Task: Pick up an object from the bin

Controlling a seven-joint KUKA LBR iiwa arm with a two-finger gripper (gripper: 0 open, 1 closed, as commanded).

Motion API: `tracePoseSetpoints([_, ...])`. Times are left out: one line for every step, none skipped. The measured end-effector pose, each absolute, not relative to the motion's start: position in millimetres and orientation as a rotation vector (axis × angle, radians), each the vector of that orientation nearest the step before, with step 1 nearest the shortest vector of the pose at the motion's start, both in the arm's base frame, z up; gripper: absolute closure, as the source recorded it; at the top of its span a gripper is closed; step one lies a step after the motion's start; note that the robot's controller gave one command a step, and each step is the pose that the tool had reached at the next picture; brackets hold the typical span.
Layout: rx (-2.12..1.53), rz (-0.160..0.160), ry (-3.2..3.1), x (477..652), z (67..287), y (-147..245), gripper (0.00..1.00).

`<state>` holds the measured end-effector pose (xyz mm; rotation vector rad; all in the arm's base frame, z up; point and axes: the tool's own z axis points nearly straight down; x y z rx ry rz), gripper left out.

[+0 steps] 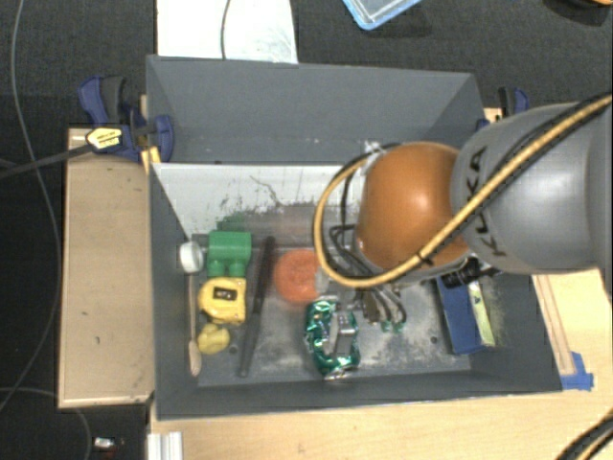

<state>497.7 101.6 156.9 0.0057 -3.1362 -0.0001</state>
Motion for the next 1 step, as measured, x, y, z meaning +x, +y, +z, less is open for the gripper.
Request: tracePoseSetpoints([0.000,-0.001,-3.143,499.6,160.2,101.1,0.00])
